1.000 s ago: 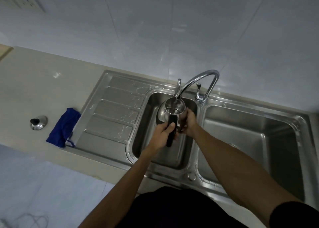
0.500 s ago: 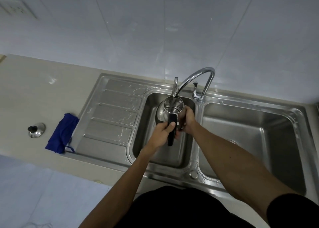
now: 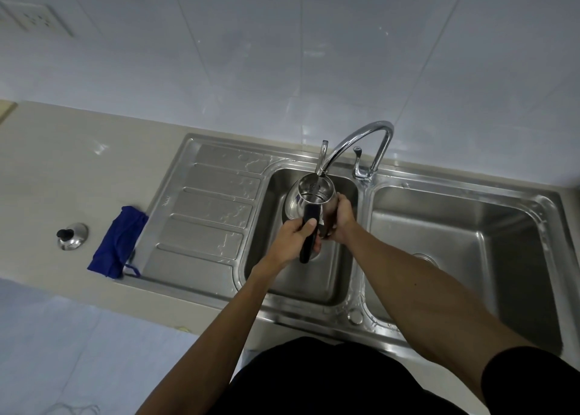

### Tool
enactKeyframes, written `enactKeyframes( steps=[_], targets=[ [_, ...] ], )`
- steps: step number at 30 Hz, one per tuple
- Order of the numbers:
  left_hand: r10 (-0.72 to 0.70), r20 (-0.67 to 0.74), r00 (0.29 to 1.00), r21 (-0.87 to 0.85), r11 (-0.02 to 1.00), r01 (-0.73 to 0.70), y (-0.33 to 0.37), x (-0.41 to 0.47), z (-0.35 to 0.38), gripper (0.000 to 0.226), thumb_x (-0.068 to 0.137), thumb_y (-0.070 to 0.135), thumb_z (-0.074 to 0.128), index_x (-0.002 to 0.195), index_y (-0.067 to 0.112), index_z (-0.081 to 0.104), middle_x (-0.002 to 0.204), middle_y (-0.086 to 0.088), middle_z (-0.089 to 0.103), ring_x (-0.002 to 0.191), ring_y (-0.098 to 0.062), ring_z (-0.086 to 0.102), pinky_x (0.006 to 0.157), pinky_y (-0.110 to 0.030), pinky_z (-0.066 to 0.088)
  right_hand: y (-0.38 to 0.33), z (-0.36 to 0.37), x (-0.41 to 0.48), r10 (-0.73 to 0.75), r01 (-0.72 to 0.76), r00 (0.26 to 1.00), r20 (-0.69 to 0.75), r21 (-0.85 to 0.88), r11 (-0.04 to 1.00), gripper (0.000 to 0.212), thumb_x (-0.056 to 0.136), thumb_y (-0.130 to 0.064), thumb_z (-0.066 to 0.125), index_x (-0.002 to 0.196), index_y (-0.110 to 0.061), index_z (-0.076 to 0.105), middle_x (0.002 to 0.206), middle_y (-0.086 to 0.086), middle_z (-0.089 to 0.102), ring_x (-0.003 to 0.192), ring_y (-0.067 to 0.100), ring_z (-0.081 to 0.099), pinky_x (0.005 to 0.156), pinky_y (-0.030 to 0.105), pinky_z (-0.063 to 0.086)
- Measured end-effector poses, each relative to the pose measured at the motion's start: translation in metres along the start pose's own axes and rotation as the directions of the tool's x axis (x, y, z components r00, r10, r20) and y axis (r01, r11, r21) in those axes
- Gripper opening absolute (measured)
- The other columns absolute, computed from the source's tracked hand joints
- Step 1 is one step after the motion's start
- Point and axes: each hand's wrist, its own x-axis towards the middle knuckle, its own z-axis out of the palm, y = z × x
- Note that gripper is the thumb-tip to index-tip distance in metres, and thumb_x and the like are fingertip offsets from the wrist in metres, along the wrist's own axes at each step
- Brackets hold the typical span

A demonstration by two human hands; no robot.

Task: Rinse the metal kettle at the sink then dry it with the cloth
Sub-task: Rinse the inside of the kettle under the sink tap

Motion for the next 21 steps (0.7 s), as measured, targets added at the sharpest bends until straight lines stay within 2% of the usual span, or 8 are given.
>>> enactKeyframes(
  steps=[5, 9, 13, 18, 21],
  targets=[
    [0.007, 0.01, 1.0, 0.005, 1.0, -0.007, -0.0034, 0.0025, -0.0019, 0.029, 0.108, 0.018, 0.044, 0.094, -0.002, 0.061, 0.076, -0.013, 0.063, 0.068, -0.023, 0.061, 0.078, -0.04, 0.053, -0.0011, 0.0003, -0.0007, -0.007, 0.007, 1.0, 0.008, -0.002, 1.0, 0.061, 0.095, -0.063, 0.033, 0.089, -0.015, 0.07, 0.087, 0.012, 0.069, 0.081, 0.025, 0.061, 0.069, 0.034, 0.048],
    [0.016, 0.014, 1.0, 0.017, 1.0, -0.016, -0.0039, 0.0037, -0.0033, 0.029, 0.108, 0.02, 0.045, 0.089, 0.006, 0.063, 0.075, -0.01, 0.065, 0.068, -0.022, 0.062, 0.076, -0.035, 0.055, -0.0035, 0.0006, -0.0018, -0.03, 0.03, 1.0, 0.0, -0.007, 1.0, 0.059, 0.096, -0.061, 0.033, 0.089, -0.015, 0.07, 0.085, 0.012, 0.069, 0.081, 0.026, 0.062, 0.067, 0.035, 0.048],
    [0.013, 0.017, 1.0, 0.01, 1.0, -0.013, -0.0024, 0.0046, -0.0041, 0.029, 0.108, 0.019, 0.044, 0.089, 0.005, 0.062, 0.075, -0.01, 0.063, 0.068, -0.022, 0.062, 0.075, -0.034, 0.055, -0.005, -0.0001, -0.0019, -0.018, 0.018, 1.0, 0.024, 0.004, 1.0, 0.062, 0.096, -0.062, 0.032, 0.087, -0.014, 0.071, 0.073, 0.013, 0.073, 0.079, 0.027, 0.063, 0.067, 0.035, 0.05],
    [0.019, 0.013, 1.0, -0.007, 1.0, -0.019, -0.0013, 0.0043, -0.0019, 0.029, 0.108, 0.017, 0.043, 0.091, 0.0, 0.06, 0.076, -0.015, 0.061, 0.069, -0.027, 0.059, 0.08, -0.043, 0.051, -0.0067, 0.0003, -0.0018, -0.014, 0.014, 0.999, 0.03, 0.005, 1.0, 0.063, 0.096, -0.063, 0.033, 0.086, -0.014, 0.07, 0.062, 0.011, 0.074, 0.079, 0.027, 0.062, 0.065, 0.036, 0.049],
    [0.021, 0.014, 1.0, -0.002, 1.0, -0.021, -0.0012, 0.0045, -0.0021, 0.029, 0.108, 0.017, 0.043, 0.094, -0.002, 0.06, 0.078, -0.017, 0.061, 0.07, -0.029, 0.058, 0.081, -0.044, 0.051, -0.0083, 0.0008, -0.0012, -0.005, 0.004, 0.999, 0.053, 0.014, 1.0, 0.065, 0.095, -0.064, 0.032, 0.089, -0.013, 0.072, 0.075, 0.014, 0.074, 0.08, 0.027, 0.063, 0.067, 0.036, 0.05]
  ],
)
